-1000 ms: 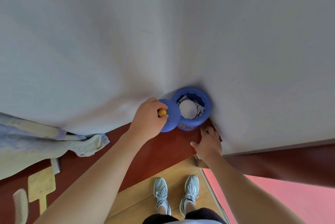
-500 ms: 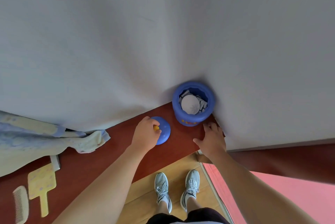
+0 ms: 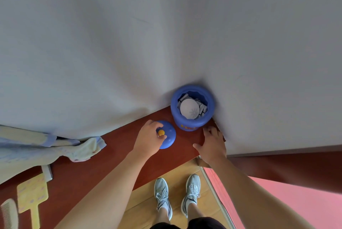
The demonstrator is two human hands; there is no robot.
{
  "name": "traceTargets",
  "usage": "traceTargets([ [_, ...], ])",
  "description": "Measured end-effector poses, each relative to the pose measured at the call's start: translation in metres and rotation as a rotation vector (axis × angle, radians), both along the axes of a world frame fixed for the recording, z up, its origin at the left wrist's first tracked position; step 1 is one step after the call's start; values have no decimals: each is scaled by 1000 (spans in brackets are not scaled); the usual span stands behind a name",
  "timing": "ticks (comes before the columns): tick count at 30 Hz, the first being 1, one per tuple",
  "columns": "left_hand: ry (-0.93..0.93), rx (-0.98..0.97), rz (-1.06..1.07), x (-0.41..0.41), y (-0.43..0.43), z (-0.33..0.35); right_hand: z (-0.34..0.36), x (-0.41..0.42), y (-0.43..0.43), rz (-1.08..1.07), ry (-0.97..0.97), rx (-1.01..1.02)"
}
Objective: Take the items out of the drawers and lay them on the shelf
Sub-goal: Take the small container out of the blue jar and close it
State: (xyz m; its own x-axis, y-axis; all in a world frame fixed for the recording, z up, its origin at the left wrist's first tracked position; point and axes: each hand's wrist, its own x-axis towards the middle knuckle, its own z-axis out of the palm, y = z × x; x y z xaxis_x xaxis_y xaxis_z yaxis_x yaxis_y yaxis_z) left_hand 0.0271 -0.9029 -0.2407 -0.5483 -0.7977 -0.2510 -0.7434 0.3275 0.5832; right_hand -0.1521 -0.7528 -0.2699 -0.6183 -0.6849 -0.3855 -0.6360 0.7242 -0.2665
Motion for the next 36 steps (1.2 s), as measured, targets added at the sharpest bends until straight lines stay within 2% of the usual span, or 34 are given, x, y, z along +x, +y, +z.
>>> traceTargets([
  [5, 139, -103, 10, -14, -17, 53, 4, 1, 0, 4, 0, 0],
  [9, 209, -141, -138, -55, -26, 90, 6, 1, 1, 8, 1, -4],
  [16, -17, -181, -401, -105, -35, 91, 7, -2, 1, 7, -23, -10],
  [23, -97, -165, -450, -126, -38, 78, 6, -3, 4, 25, -23, -26],
  [28, -167, -50, -516, -137, -34, 71, 7, -3, 4, 25, -30, -39],
  [36, -196, 58, -478, -144, -34, 66, 7, -3, 4, 21, -44, -55],
])
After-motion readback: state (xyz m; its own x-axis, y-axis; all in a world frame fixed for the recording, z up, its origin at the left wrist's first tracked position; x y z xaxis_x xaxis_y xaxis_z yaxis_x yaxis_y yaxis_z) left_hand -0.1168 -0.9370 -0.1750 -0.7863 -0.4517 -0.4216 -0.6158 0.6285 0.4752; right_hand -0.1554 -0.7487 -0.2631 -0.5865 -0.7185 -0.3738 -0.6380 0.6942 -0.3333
